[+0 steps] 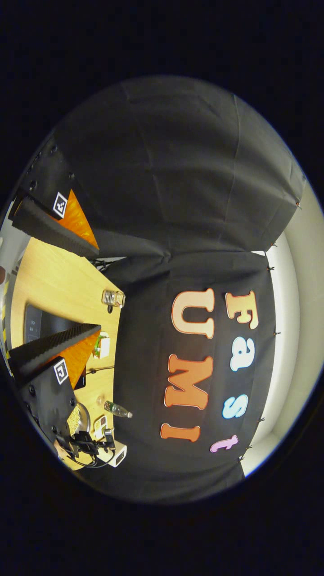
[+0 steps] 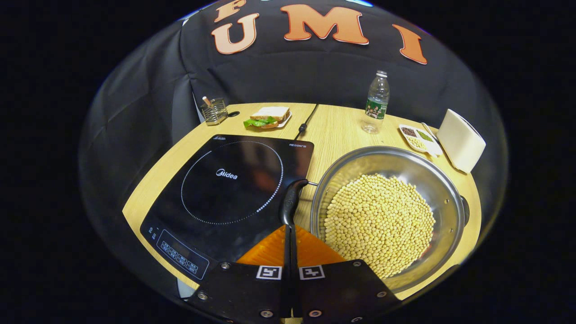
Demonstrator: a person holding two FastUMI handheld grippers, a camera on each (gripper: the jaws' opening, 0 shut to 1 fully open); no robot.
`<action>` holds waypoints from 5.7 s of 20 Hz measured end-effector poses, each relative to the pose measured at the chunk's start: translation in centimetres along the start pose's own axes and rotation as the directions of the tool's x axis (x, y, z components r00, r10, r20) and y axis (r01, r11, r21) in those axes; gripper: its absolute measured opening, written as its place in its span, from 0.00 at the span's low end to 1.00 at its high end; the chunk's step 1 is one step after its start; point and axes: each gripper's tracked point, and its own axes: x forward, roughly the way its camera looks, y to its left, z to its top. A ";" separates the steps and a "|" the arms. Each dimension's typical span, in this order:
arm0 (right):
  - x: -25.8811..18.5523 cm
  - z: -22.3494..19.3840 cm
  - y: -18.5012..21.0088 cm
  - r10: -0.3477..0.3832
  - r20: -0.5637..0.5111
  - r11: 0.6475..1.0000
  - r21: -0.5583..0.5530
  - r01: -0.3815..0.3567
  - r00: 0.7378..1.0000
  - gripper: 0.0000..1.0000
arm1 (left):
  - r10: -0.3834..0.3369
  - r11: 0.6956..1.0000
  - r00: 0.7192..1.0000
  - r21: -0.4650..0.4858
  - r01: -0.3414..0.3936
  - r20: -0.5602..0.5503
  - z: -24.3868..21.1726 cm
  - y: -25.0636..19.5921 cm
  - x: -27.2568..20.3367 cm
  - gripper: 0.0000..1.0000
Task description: First push the handle of the pot to place it horizontally, then grasp the pot with both hands and set it on the induction cooktop.
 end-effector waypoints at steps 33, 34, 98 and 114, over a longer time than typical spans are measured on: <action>-5.5 -0.3 -27.8 -0.396 0.098 0.877 0.334 0.344 0.913 0.95 | -0.437 0.880 0.793 -0.021 0.474 -0.425 -18.4 -31.7 11.9 0.98; -5.2 -0.5 -28.1 -0.397 0.091 0.875 0.340 0.346 0.913 0.95 | -0.436 0.879 0.787 -0.020 0.476 -0.436 -18.9 -32.0 12.2 0.98; -4.3 5.9 -10.6 -0.156 0.006 0.830 0.543 0.128 0.988 0.49 | -0.210 0.920 0.729 0.120 0.372 -0.651 -14.2 -18.7 18.6 0.48; 1.2 4.7 -3.2 -0.125 -0.063 0.830 0.540 0.139 0.990 0.49 | -0.185 0.928 0.679 0.101 0.359 -0.710 -17.2 -11.2 22.1 0.48</action>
